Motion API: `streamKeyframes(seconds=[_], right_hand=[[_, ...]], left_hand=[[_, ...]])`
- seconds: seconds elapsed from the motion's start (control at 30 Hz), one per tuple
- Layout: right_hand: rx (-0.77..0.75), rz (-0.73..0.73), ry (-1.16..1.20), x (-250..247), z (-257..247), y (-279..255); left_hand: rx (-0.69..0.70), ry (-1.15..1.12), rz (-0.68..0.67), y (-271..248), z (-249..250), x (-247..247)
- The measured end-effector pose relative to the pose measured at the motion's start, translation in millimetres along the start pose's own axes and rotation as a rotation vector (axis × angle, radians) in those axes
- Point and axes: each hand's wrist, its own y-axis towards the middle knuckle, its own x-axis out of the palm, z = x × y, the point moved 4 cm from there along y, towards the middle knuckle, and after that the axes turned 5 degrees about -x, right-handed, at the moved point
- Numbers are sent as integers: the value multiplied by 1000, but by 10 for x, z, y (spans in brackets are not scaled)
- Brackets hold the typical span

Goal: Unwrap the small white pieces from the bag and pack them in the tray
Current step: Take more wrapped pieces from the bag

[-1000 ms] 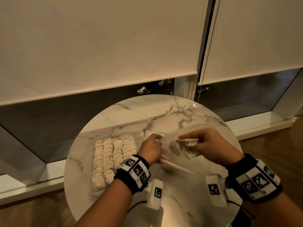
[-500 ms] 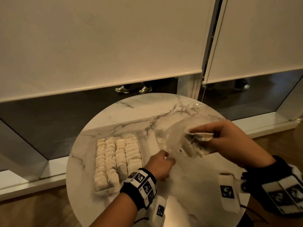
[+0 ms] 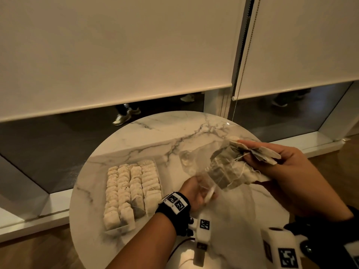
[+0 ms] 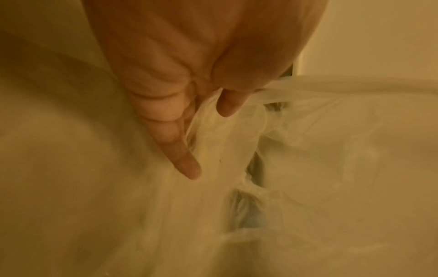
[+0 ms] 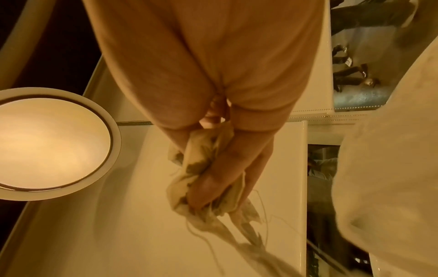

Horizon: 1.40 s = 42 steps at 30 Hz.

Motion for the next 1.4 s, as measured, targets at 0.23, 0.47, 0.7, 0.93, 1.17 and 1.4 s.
streamKeyframes(seconds=[0.23,0.47,0.7,0.93,1.17,1.4], right_hand=[[2,68,46,-35,134,10],[54,71,92,67,400,25],[90,-8,110,420,600,37],[37,-160,-219,653,982,-34],[-126,-336,-583,937,1298,-178],[-255,-494,-945,1039,1399,-237]], left_hand=[[99,-87,19,137,139,-6],[136,-12,103,-359,-57,-338],[-176,-521,-375,-954,-400,-227],[-11,-697,-335,-1131,-353,-298],[117,-760,-272,-1174,-286,-361],[104,-781,-267,-1178,-340,-462]])
